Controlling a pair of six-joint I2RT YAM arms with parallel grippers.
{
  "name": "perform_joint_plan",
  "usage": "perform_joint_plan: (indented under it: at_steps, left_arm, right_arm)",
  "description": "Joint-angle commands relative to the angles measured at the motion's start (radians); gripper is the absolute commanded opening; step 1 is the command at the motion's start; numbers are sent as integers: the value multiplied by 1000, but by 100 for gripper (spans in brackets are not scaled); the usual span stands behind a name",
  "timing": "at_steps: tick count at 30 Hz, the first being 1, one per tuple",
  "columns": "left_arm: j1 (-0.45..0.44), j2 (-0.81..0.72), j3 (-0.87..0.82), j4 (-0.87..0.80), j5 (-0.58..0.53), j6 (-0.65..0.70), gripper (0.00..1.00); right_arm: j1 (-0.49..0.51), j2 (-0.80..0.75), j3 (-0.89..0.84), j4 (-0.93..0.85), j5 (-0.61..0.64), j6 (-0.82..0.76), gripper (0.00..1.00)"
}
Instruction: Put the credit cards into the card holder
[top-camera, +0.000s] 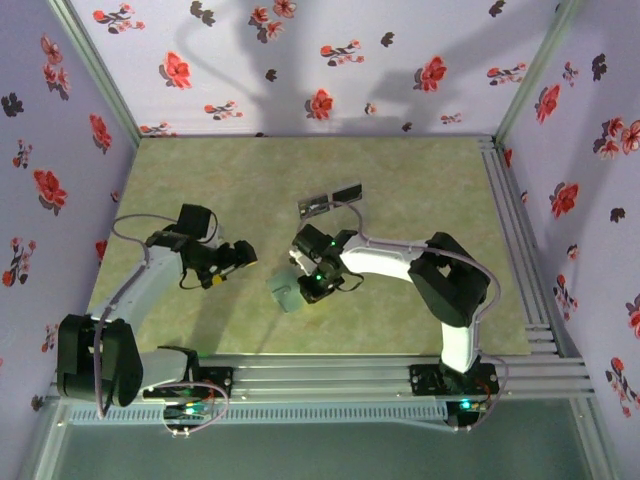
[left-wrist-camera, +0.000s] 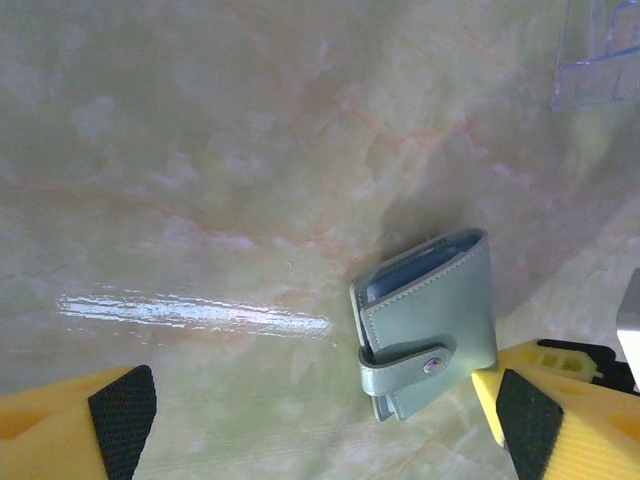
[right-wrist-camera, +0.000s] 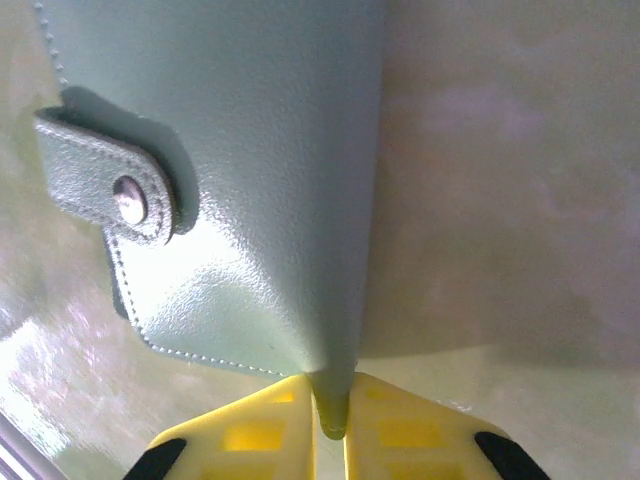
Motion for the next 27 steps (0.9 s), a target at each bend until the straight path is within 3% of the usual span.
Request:
perform_joint_plan:
  at_steps: [1,6,12,14,16,19,23,27]
  left_arm:
    - [8,2,20,-31,16,32,92]
    - [7,16,21,-19,60,51,91]
    - [-47,67,4,78,200,20,90]
    - [-61,90,8,116,254,6,90]
    - [-81,107,12,138,265,8,90]
    - [-110,148,24,180,295,-11,88]
    - [-165,250,96,149,318,34,85]
    - [-173,361,163,125,312,80,83]
  right_arm:
    - [4,-28,22,-116,98,-110,11]
    - [-30,-45,31,-151,231,-124,12]
    - [-125,-110,-5,-94,291,-57,39]
    - [-193,-154,-51,-35,216,58,41]
    - [-258,-204,-120,79,54,207,41]
    - [-272,-243,-187,224,-151,368,44]
    - [-240,-246,-280,397,-254,533,48]
    - [-234,-229,-366,540,-270,660,50]
